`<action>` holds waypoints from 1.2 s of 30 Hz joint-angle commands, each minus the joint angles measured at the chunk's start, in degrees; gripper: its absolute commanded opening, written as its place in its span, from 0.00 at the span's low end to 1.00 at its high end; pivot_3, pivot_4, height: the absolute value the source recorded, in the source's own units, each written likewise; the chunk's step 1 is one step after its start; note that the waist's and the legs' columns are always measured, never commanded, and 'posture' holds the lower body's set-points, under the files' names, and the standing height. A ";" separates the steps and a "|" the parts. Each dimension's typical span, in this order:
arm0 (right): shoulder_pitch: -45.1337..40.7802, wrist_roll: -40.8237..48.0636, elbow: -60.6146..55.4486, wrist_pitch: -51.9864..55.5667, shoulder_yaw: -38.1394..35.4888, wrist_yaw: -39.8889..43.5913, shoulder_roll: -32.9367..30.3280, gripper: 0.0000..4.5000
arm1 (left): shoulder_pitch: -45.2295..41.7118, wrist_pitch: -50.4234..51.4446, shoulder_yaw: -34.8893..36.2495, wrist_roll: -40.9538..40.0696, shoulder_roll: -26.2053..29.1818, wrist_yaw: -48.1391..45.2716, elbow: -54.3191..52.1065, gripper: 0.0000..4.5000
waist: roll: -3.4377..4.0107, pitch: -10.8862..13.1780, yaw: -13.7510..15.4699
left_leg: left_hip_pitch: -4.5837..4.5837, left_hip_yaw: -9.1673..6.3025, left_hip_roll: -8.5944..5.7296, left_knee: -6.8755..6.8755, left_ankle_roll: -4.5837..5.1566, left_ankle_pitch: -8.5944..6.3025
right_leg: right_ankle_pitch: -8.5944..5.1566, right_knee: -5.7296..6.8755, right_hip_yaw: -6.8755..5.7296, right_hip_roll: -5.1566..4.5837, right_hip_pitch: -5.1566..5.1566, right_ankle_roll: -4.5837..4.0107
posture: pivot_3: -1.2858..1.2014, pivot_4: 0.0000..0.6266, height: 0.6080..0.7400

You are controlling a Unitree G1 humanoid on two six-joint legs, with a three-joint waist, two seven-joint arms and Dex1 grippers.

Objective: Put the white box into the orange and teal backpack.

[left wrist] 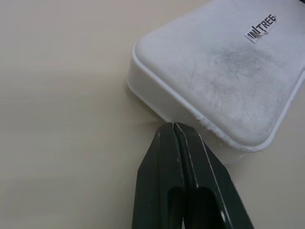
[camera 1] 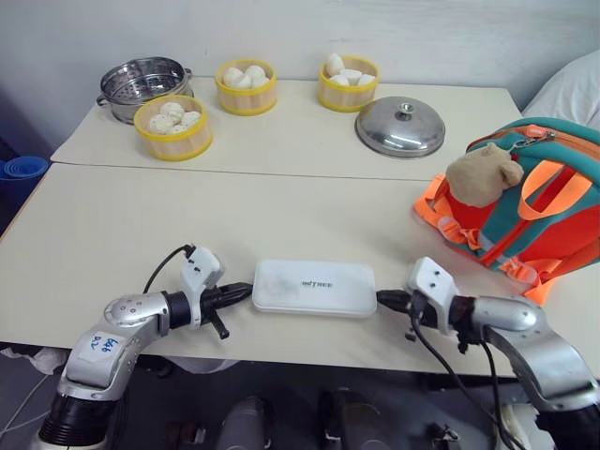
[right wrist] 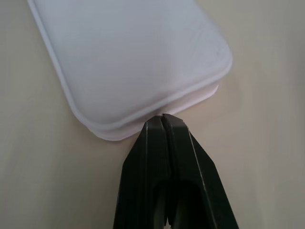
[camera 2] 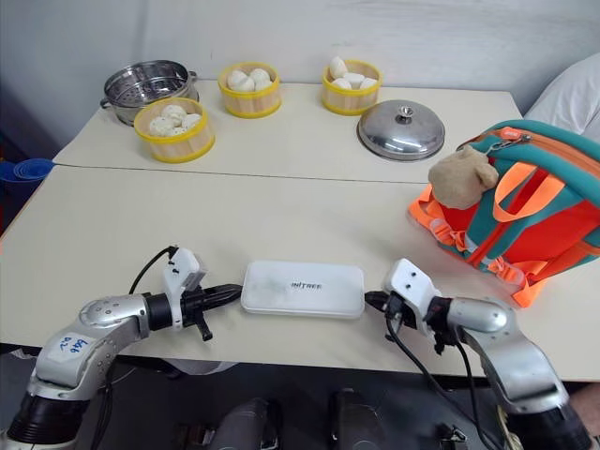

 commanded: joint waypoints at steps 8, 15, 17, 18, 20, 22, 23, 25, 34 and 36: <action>5.53 -0.23 3.26 -4.08 -8.24 1.97 -6.66 0.00 | -11.19 42.49 10.36 -22.09 8.57 -7.01 10.93 0.26 | -0.15 0.08 0.04 | -0.03 -0.15 -0.01 0.04 -0.02 0.05 | -0.01 0.00 -0.07 0.05 0.02 -0.01 | 0.52 0.24 1.00; 5.88 -0.96 2.71 -6.22 -5.64 2.08 -6.11 0.00 | -24.40 52.93 6.71 -27.70 7.99 -3.99 30.87 0.72 | -0.16 0.09 0.15 | -0.03 -0.14 -0.07 0.03 -0.36 0.20 | -0.04 -0.01 -0.07 0.04 0.03 0.04 | 0.52 0.24 1.00; 5.06 -1.23 2.53 -6.45 -4.39 2.03 -5.97 0.00 | -26.82 52.93 4.83 -29.33 7.35 -3.11 34.00 0.88 | -0.19 0.10 0.16 | -0.05 -0.14 -0.06 0.03 -0.39 0.19 | -0.04 -0.01 -0.07 0.04 0.01 0.04 | 0.52 0.24 1.00; 4.13 -1.55 2.55 -6.72 -3.46 1.88 -5.81 0.00 | -27.51 52.93 3.43 -31.03 7.26 -3.89 34.10 0.92 | -0.23 0.12 0.18 | -0.05 -0.15 -0.06 0.04 -0.40 0.20 | -0.04 -0.01 -0.07 0.04 0.01 0.04 | 0.52 0.24 1.00; 2.24 -1.82 2.47 -6.66 -1.69 1.37 -5.11 0.00 | -28.82 52.93 1.15 -33.17 6.17 -2.55 36.40 0.92 | -0.22 0.12 0.09 | -0.04 -0.14 -0.06 0.09 -0.42 0.20 | -0.04 0.02 -0.07 0.03 0.02 0.04 | 0.52 0.24 1.00; 0.57 -2.17 2.37 -6.64 0.15 1.34 -4.43 0.00 | -29.44 52.93 0.25 -34.14 4.80 -0.68 38.20 0.92 | -0.22 0.12 0.10 | -0.03 -0.15 -0.05 0.12 -0.44 0.21 | -0.04 0.05 -0.06 0.04 0.03 0.04 | 0.52 0.24 1.00; 0.07 -2.41 2.37 -6.66 0.80 1.36 -4.16 0.00 | -29.67 52.93 0.22 -34.46 4.25 0.03 38.73 0.92 | -0.23 0.12 0.14 | -0.02 -0.15 -0.05 0.12 -0.46 0.22 | -0.04 0.07 -0.06 0.04 0.02 0.04 | 0.52 0.24 1.00; -1.13 -3.34 2.83 -7.00 2.43 1.16 -3.59 0.00 | -30.48 52.93 0.38 -35.79 2.71 2.07 40.89 0.92 | -0.22 0.12 0.19 | -0.03 -0.17 -0.05 0.12 -0.49 0.24 | -0.04 0.10 -0.08 0.05 0.00 0.04 | 0.52 0.24 1.00; -2.89 -5.74 5.97 -9.03 5.48 1.08 -2.06 0.00 | -31.64 52.93 5.52 -31.85 -4.90 10.36 42.21 0.92 | -0.26 0.09 1.39 | 0.00 -0.17 -0.07 0.32 -0.46 0.22 | -0.03 0.13 -0.08 0.02 0.10 0.06 | 0.52 0.24 1.00; -2.86 -5.95 6.86 -9.80 5.22 1.40 -2.28 0.00 | -32.37 52.93 5.33 -32.50 -5.01 10.14 43.62 0.92 | -0.26 0.09 1.43 | 0.01 -0.17 -0.07 0.33 -0.47 0.23 | -0.03 0.16 -0.08 0.03 0.10 0.06 | 0.52 0.24 1.00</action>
